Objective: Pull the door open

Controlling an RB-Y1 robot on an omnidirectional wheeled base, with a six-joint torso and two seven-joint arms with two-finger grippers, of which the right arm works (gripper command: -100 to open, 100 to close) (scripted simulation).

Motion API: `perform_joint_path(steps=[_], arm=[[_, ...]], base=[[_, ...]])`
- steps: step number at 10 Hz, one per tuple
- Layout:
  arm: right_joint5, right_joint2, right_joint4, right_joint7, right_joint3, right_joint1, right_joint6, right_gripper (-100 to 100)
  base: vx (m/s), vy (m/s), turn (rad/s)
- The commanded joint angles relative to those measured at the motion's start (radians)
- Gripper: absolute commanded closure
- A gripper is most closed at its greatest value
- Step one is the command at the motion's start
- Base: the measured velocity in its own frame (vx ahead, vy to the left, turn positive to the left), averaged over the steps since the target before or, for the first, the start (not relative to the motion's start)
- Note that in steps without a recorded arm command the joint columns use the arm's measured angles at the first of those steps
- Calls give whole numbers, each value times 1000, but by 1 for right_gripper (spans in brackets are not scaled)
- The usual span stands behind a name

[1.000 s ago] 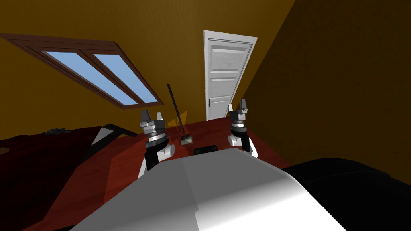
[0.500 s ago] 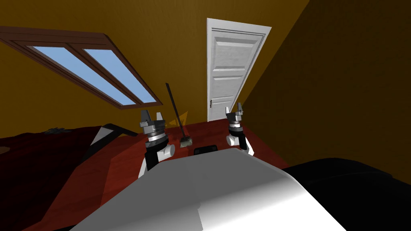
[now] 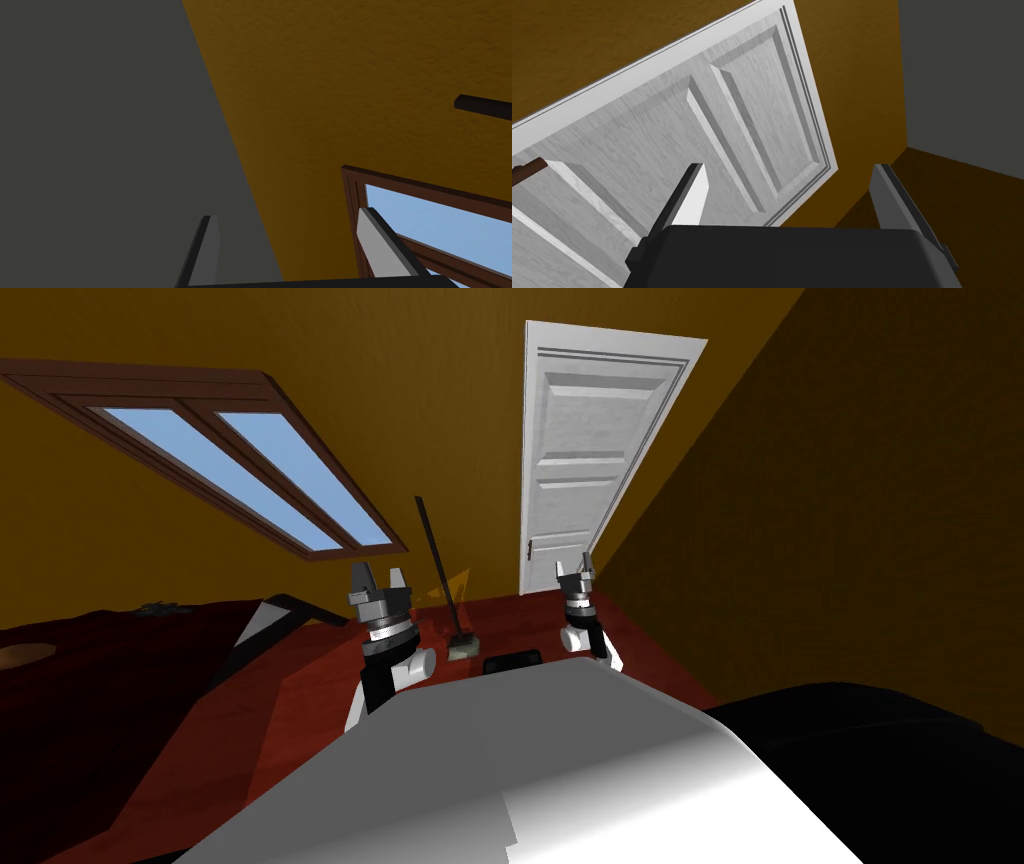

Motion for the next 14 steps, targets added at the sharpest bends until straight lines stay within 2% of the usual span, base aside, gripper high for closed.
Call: perform_joint_path(steps=[1,2,3,14], arm=[[-27,-8,39,-35,9,-4,-13,-100],[-39,-12,58,-51,14,-8,-18,-100],[-65,-20,97,-83,22,-14,-29,-100],[-225,-66,333,-280,75,-52,-97,-100]], base=[[132,-43,89],[110,-32,72],[142,-49,110],[99,-35,72]])
